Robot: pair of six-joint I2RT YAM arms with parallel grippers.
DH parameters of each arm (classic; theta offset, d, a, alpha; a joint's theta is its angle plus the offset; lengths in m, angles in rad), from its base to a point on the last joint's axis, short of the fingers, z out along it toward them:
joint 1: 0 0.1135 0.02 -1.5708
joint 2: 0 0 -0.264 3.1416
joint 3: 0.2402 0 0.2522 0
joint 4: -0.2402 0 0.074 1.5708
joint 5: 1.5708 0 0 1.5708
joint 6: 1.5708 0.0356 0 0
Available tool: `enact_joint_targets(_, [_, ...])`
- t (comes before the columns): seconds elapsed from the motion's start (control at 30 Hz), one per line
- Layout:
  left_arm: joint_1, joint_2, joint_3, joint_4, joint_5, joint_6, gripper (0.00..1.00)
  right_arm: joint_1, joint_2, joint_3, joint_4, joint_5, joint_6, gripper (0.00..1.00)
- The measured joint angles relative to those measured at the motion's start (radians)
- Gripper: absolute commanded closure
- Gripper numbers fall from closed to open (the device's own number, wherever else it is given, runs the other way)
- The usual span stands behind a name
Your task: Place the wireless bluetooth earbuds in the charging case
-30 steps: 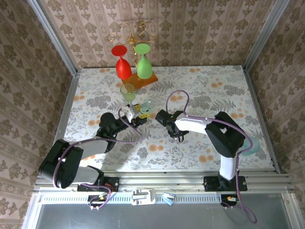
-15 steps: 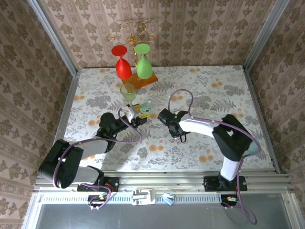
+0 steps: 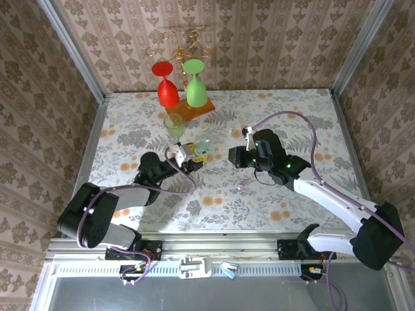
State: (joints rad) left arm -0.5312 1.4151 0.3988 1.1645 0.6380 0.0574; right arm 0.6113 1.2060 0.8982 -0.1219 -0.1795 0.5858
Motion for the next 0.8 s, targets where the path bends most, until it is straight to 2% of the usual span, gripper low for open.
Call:
enact_joint_targets(0.17, [-0.012,0.028,0.010,0.041,0.016,-0.004,0.78,0.013,0.057,0.026,0.163,-0.115,0.033,0.86])
enact_joint_targets(0.4, [-0.013,0.031,0.016,0.057,0.020,-0.013,0.79,0.056,0.148,0.063,0.280,-0.192,0.058,0.86])
enact_joint_targets(0.8, [-0.015,0.037,0.022,0.061,0.021,-0.023,0.79,0.074,0.200,0.064,0.361,-0.221,0.077,0.87])
